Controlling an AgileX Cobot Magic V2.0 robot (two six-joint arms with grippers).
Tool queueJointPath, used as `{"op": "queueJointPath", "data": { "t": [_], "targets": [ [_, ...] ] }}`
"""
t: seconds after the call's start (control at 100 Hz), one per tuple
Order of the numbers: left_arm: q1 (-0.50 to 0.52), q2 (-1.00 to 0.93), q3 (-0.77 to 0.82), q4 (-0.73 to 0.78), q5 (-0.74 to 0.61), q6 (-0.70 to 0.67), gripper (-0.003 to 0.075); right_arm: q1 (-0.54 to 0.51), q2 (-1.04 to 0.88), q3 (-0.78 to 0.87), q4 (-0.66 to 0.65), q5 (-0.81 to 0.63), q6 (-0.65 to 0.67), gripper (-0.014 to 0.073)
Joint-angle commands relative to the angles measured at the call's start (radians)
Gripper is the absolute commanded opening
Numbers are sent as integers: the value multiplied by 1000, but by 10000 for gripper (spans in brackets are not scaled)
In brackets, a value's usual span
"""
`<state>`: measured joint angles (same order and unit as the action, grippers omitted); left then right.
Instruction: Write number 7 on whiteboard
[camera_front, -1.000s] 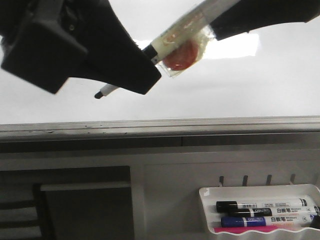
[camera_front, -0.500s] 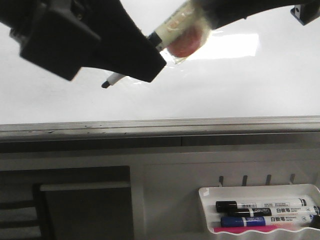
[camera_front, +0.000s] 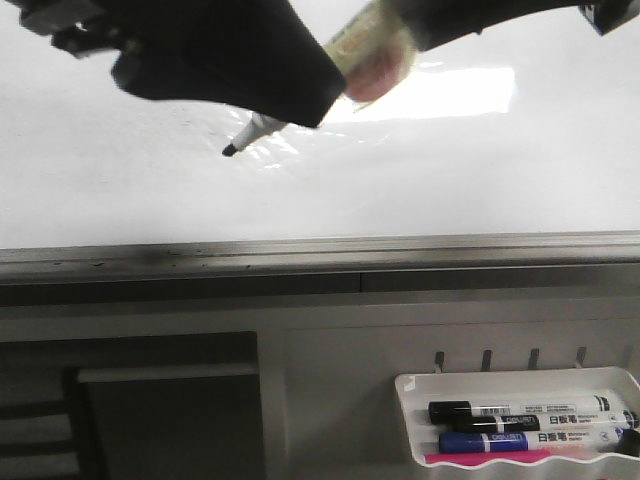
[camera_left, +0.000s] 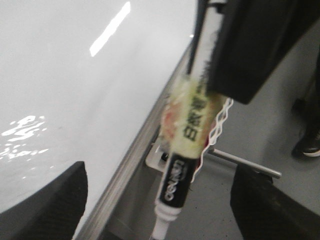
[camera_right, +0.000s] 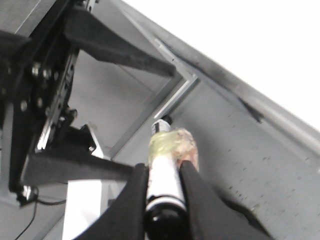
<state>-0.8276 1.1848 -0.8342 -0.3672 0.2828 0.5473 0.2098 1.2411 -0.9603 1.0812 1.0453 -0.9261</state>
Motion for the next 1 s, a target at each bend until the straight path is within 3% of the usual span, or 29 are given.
{"op": "queueJointPath", "data": {
  "t": [0.0, 0.22, 0.39, 0.61, 0.99],
  "targets": [
    [64, -54, -36, -69, -67, -12, 528, 1, -52, -28, 60, -52, -35, -52],
    [271, -151, 21, -169, -62, -12, 470, 1, -155, 26, 68, -295, -58, -52],
    [379, -239, 130, -225, -125, -12, 469, 1, -194, 80, 201, -412, -216, -52],
    [409, -330, 230, -280, -283, -12, 468, 2, -147, 83, 396, -502, -397, -52],
    [409, -334, 232, -280, -283, -12, 439, 4, -19, 83, 613, -510, -595, -52]
  ]
}}
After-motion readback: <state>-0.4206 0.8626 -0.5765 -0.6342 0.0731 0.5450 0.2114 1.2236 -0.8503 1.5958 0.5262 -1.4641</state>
